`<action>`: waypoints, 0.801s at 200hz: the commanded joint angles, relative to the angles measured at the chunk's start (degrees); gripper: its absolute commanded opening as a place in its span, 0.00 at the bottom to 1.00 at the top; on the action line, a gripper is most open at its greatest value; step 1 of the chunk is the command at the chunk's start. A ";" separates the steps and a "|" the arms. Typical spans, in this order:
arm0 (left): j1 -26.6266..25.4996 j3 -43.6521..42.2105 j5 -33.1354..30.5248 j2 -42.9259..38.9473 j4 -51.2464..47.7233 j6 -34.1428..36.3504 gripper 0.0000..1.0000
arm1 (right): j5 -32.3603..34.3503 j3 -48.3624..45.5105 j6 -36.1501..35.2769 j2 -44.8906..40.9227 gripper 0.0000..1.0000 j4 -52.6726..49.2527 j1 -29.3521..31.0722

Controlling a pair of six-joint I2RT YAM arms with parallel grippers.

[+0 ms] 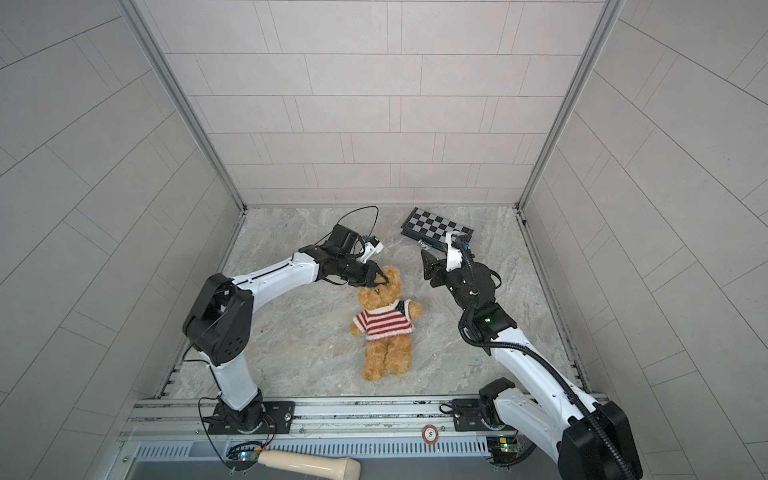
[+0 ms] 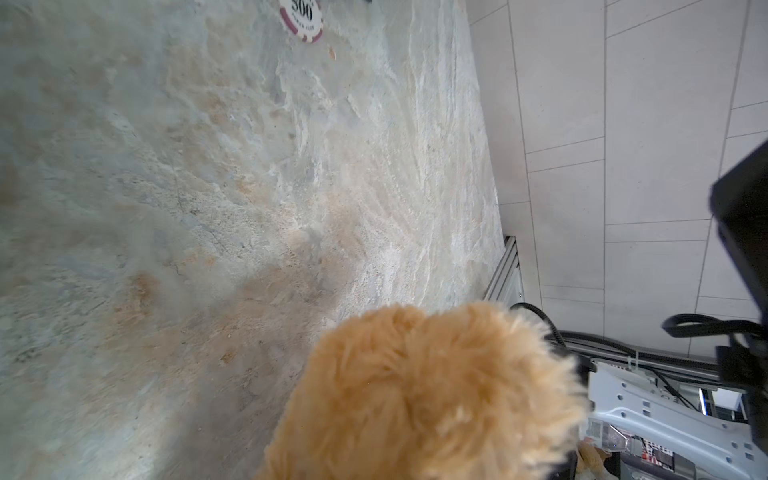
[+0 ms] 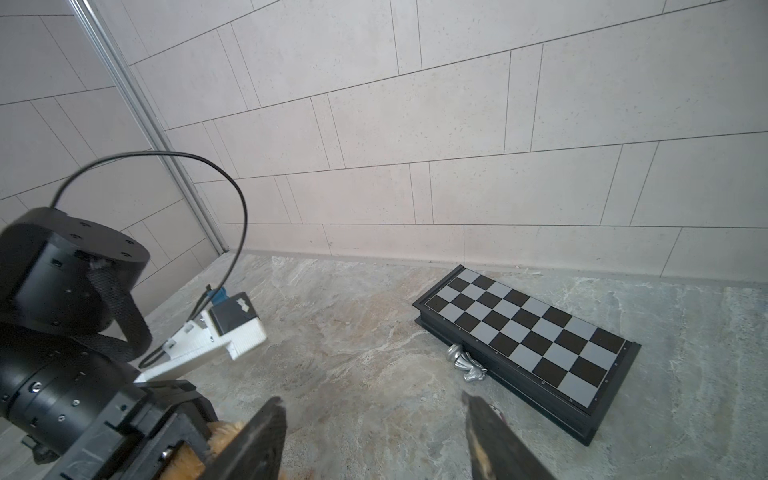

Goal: Dress the teddy bear
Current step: 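Lower the bear onto the table and open the left gripper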

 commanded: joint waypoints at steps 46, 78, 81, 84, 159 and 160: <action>-0.12 -0.33 -4.85 2.39 4.08 -1.98 0.67 | 0.85 -0.11 -0.45 1.19 0.71 0.82 -0.16; 0.75 -1.73 -11.20 0.73 3.45 -0.96 0.99 | 1.48 -0.22 -0.93 0.88 0.72 0.02 -0.17; 0.99 -1.96 -11.48 0.46 3.68 -1.16 1.00 | 1.55 -0.13 -0.94 0.84 0.72 -0.03 -0.21; 1.25 -2.12 -11.84 0.08 3.89 -1.36 1.00 | 1.64 -0.06 -0.99 0.77 0.72 -0.11 -0.24; 5.79 -7.11 -23.85 -13.67 4.04 2.54 1.00 | 8.52 -1.01 -2.96 0.67 0.99 1.43 -1.08; 5.89 -7.45 -24.05 -13.99 4.34 2.60 1.00 | 8.69 -1.00 -2.96 0.67 0.99 1.36 -1.11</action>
